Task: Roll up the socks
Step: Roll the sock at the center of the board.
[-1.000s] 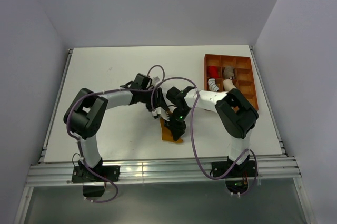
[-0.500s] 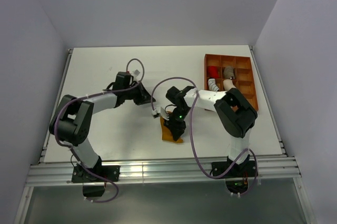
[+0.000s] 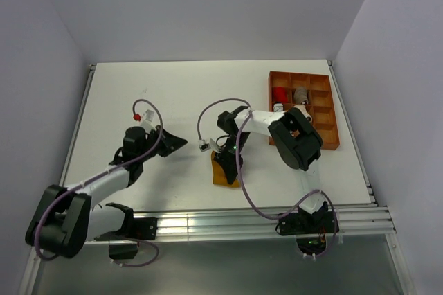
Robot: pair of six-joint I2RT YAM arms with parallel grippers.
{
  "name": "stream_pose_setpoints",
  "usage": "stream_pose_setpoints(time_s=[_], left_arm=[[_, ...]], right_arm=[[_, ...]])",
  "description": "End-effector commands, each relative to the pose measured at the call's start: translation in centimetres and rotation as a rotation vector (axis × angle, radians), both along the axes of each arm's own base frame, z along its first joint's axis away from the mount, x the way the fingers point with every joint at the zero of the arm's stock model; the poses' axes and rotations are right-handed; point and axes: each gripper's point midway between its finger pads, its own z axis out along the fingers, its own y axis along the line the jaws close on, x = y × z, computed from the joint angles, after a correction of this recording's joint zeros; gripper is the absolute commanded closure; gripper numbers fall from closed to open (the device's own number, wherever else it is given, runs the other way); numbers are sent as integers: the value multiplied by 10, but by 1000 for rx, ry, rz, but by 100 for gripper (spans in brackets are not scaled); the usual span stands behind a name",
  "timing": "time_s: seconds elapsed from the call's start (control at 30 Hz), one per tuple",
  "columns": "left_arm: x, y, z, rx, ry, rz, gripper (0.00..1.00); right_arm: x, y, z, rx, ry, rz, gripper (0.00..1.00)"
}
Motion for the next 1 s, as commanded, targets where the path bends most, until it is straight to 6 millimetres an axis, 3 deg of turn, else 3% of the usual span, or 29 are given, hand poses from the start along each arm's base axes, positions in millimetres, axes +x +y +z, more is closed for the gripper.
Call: stream_pose_setpoints(time_s=[0.0, 0.07, 0.17, 0.23, 0.27, 0.4, 0.43, 0.67, 0.8, 0.97], left_arm=[[-8, -7, 16, 31, -160, 23, 97], [-28, -24, 14, 50, -184, -40, 94], [-42, -42, 20, 109, -233, -102, 84], [-44, -45, 13, 187, -237, -124, 76], [-48, -56, 20, 198, -256, -156, 73], [-51, -71, 9, 332, -260, -227, 68], [-52, -82, 16, 337, -280, -249, 67], [-59, -118, -1, 464, -293, -404, 61], [-65, -129, -26, 516, -258, -475, 58], [-73, -142, -41, 524, -244, -542, 54]], right_arm=[[5, -20, -17, -94, 27, 50, 83], [6, -26, -19, -118, 65, 50, 83], [11, -28, -21, -130, 94, 53, 83], [19, -26, -18, -127, 109, 47, 83], [13, -30, -18, -143, 164, 58, 83], [19, -27, -10, -123, 220, 54, 82], [19, -28, -11, -132, 226, 51, 82], [25, -27, -20, -169, 219, 25, 82], [23, -27, -21, -167, 230, 26, 82], [25, -29, -24, -178, 226, 15, 82]])
